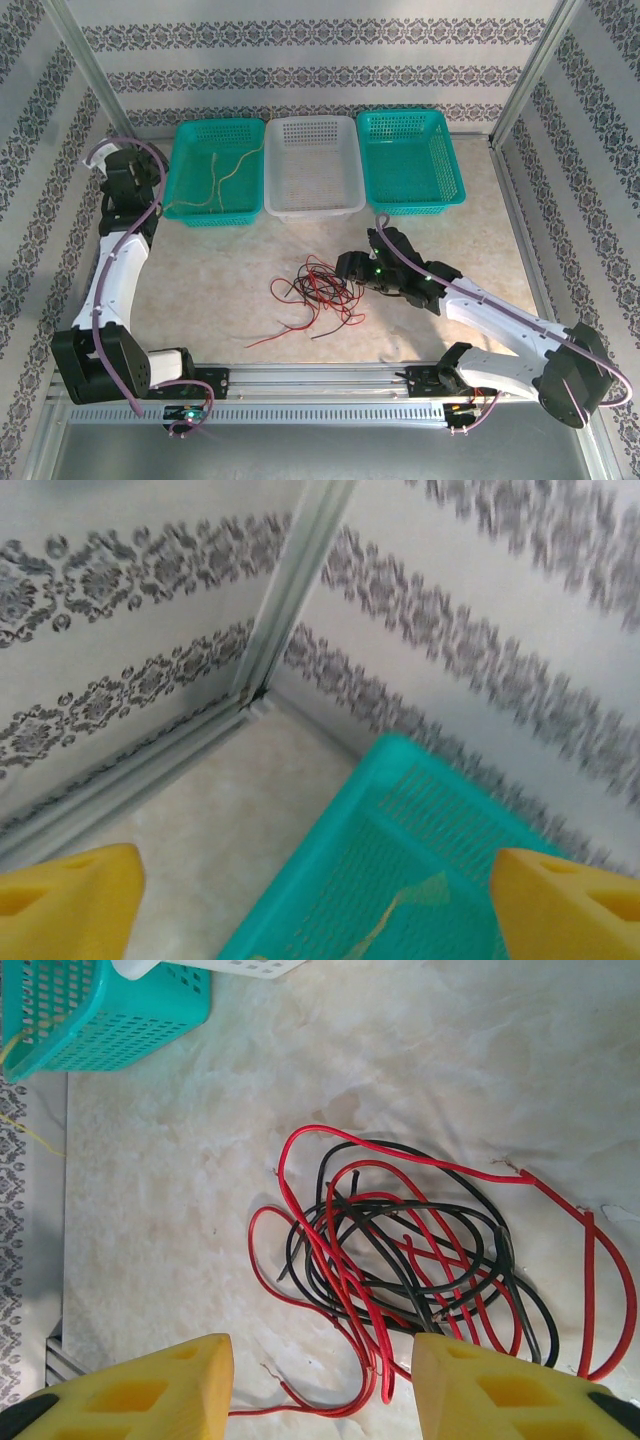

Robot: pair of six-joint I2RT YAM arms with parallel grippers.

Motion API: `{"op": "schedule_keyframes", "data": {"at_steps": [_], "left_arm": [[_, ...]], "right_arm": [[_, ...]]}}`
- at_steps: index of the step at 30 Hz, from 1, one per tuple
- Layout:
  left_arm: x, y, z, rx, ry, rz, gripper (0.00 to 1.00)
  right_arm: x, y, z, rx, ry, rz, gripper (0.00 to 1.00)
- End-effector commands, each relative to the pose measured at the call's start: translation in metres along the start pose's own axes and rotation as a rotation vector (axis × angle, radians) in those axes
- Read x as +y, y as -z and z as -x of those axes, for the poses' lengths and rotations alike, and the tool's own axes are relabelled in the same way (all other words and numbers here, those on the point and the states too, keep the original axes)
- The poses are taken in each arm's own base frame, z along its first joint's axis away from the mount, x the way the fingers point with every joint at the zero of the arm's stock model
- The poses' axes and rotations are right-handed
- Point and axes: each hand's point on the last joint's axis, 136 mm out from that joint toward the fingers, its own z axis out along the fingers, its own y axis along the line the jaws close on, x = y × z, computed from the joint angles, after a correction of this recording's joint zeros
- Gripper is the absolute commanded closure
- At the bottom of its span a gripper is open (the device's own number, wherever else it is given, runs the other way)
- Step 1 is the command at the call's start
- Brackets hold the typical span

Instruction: Untangle the cables

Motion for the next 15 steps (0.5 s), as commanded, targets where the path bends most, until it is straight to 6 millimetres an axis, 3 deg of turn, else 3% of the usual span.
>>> {"op": "schedule_keyframes", "data": {"at_steps": [1,8,12,15], "left_arm": [[0.004,0.001,-0.038,0.152,-0.116,-0.018,0.16],[0.015,0.0,-0.044,0.26,-0.249,0.069,0.22],[0.047,-0.005,-0.062,0.335,-0.362,0.218,0.27],[0.078,-0.004,-0.081,0.447,-0.234,0.301,0.31]], "right_arm": [[0.013,0.002,0.005,-0.014,0.031,0.024,0.49],[0.007,0.004,0.004,-0.017,0.032,0.016,0.49],[0.004,0.002,0.005,-0.021,0.03,0.018,0.48],[0.006,-0.001,0.006,-0.022,0.034,0.027,0.48]]}}
